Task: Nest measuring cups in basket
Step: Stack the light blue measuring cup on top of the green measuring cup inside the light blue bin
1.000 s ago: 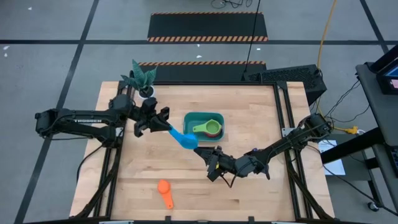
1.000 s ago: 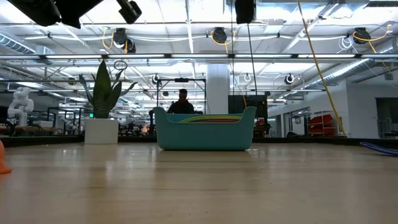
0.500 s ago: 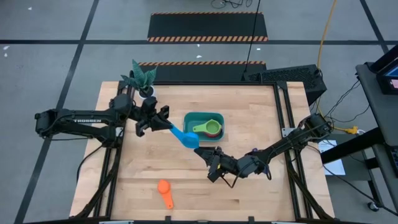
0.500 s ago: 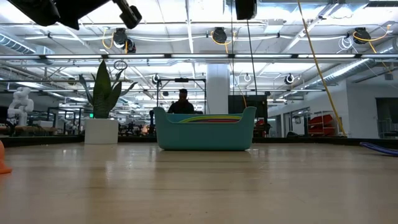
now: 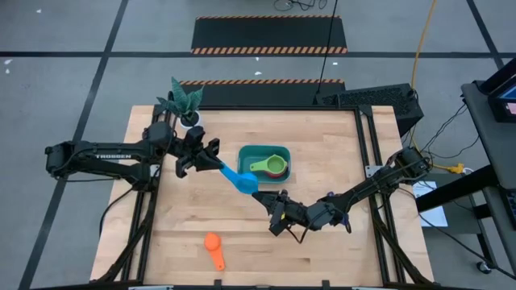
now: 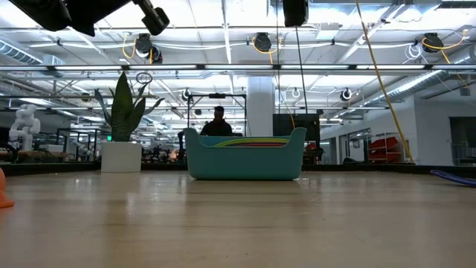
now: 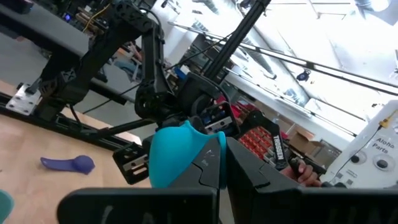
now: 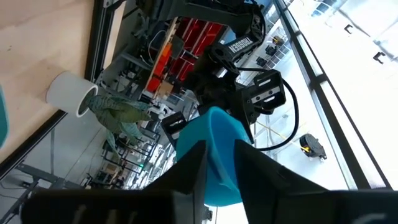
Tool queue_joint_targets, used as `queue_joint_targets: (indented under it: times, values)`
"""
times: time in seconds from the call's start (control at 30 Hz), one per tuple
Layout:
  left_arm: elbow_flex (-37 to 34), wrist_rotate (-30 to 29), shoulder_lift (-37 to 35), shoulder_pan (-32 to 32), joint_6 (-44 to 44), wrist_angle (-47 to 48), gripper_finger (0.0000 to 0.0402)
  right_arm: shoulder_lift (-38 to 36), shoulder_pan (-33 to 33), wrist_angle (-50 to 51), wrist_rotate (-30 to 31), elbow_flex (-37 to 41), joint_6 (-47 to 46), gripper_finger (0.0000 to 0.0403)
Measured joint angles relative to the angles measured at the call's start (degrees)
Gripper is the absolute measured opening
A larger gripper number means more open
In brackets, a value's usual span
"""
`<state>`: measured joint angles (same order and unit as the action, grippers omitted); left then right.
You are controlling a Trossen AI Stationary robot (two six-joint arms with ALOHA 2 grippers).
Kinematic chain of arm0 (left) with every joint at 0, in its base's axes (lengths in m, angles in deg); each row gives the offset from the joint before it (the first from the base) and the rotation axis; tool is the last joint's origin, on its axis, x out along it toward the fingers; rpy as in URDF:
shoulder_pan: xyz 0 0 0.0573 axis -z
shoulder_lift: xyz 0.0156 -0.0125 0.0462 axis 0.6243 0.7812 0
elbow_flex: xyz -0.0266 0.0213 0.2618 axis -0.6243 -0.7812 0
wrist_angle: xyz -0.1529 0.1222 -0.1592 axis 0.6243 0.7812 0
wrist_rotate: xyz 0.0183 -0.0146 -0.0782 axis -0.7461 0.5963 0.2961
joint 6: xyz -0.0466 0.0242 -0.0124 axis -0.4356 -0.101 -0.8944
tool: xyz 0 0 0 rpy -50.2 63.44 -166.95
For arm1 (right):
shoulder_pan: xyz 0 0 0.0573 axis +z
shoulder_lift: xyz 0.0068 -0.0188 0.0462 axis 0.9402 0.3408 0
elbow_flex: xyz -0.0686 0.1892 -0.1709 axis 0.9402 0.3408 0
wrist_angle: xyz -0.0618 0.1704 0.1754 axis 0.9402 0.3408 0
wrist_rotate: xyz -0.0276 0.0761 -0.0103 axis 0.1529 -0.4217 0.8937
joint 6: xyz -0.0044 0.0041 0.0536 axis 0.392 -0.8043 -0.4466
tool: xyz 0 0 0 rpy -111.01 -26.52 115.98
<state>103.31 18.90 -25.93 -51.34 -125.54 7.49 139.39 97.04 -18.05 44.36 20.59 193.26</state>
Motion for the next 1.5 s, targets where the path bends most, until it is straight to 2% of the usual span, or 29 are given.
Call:
queue_joint_targets:
  times: [0.33,0.53,0.67,0.83,0.97,1.1,1.3,1.5]
  values:
    - [0.02,1.45,0.0,-0.02,0.22,1.71,0.0027,0.0,0.07,0.31,-0.11,0.02,-0.7,0.001]
    - [0.02,2.05,0.0,-0.02,1.81,1.91,0.0046,0.0,0.07,0.13,-0.3,0.02,-2.17,0.0004]
    - [0.01,2.08,0.02,0.26,9.48,2.57,0.0085,0.0,0.02,-1.26,-0.31,0.02,-2.85,0.0002]
    - [0.0,1.85,0.02,1.38,24.55,2.85,0.0164,0.0,0.04,-5.0,-0.31,0.02,-6.72,0.0001]
    - [0.02,-0.61,-0.34,1.64,29.21,2.94,0.0222,-0.07,0.07,-6.65,-0.07,0.02,-10.02,0.0]
    - [0.0,-3.18,-1.35,1.24,32.92,3.32,0.0263,-0.27,0.11,-7.1,1.75,0.02,-12.62,0.0]
    - [0.0,-8.4,-4.22,-0.31,39.41,8.87,0.0286,-1.96,1.03,-7.11,3.98,0.0,-17.93,0.0]
    - [0.0,-13.94,-6.89,-0.5,46.57,16.03,0.0267,-4.84,1.74,-7.1,4.04,0.84,-24.95,0.0]
